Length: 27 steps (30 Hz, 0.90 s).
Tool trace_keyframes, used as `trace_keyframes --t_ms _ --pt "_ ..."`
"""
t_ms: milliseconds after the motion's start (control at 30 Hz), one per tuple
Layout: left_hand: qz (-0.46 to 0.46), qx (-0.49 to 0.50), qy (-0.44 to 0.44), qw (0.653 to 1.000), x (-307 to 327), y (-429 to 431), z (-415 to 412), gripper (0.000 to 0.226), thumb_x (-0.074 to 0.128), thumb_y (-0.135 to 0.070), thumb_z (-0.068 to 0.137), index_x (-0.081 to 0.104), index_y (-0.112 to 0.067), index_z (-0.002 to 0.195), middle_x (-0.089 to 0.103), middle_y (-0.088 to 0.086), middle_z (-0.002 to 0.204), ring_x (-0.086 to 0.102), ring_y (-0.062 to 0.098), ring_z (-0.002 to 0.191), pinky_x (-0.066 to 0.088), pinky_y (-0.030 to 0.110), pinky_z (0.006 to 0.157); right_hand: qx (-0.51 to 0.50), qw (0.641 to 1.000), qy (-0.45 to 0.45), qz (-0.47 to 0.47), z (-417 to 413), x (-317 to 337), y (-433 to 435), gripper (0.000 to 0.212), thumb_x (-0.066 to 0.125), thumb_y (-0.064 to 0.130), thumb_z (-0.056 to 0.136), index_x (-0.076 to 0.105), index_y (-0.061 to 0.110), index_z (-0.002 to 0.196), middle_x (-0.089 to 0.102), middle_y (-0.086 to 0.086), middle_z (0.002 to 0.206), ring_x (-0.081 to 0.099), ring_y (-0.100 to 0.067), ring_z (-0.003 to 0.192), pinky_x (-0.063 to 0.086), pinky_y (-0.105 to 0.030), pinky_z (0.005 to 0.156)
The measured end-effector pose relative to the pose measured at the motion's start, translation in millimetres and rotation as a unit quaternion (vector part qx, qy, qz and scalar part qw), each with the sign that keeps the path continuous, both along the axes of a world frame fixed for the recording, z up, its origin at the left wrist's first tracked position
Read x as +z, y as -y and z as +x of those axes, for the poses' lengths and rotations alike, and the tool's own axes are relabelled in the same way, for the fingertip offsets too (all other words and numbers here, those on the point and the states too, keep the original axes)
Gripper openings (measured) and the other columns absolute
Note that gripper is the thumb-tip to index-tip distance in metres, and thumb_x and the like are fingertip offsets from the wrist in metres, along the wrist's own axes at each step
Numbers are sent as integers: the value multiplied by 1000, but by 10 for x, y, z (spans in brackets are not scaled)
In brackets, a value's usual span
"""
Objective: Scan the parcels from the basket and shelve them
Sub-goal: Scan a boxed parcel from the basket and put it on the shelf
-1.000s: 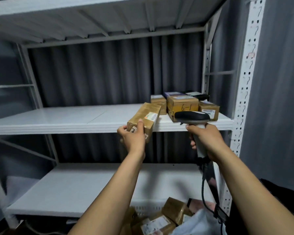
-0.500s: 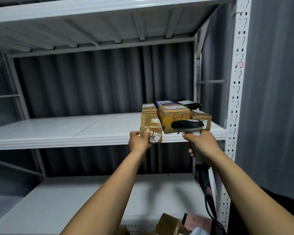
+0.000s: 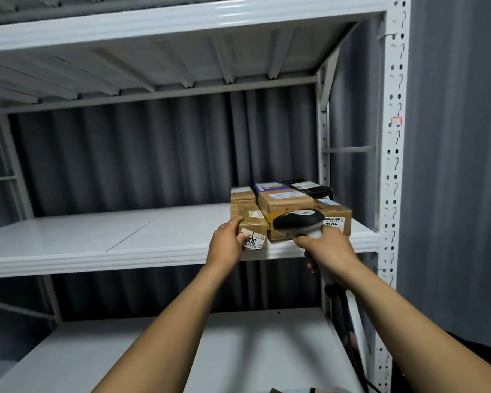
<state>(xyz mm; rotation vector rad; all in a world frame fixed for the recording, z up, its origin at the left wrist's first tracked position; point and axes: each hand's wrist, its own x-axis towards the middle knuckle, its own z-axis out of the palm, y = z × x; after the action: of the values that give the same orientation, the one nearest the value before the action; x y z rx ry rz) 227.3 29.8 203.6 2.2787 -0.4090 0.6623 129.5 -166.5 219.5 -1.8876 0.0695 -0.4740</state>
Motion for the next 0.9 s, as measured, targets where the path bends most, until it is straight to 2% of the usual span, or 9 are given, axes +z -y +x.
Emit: trace_keyframes --t_ms 133,367,533,700,900 --pt "20 21 -8 1000 15 82 194 45 61 -18 93 50 -14 137 62 13 124 54 30 115 40 31 95 -12 1000 -8 4 121 -26 12 22 67 22 85 62 2 93 61 -9 69 55 -21 45 44 -27 46" --pt "17 28 -29 999 18 92 269 50 61 -16 92 45 -13 140 60 17 125 54 32 116 41 32 97 -12 1000 -13 -7 117 -109 16 19 68 21 86 61 3 87 59 -7 61 55 -21 42 44 -28 44" --pt "18 26 -17 999 -140 24 -53 60 63 -13 89 39 -21 143 47 17 132 47 32 123 36 30 101 12 999 -20 -24 -161 -192 9 17 69 22 86 62 7 84 57 -5 58 56 -22 45 46 -29 47" --pt "47 21 -51 997 -644 -75 -502 58 63 -18 91 40 -20 144 39 14 142 41 29 131 31 30 108 23 998 -41 -28 -551 -462 14 12 70 19 85 64 8 87 57 -7 61 53 -21 45 45 -28 44" --pt "121 -23 -202 972 -1710 -132 -1038 54 62 -25 93 43 -18 142 44 15 142 44 29 129 34 29 104 -2 993 -109 -43 -937 -1143 176 14 72 20 83 61 12 79 60 -4 58 52 -16 39 41 -22 40"
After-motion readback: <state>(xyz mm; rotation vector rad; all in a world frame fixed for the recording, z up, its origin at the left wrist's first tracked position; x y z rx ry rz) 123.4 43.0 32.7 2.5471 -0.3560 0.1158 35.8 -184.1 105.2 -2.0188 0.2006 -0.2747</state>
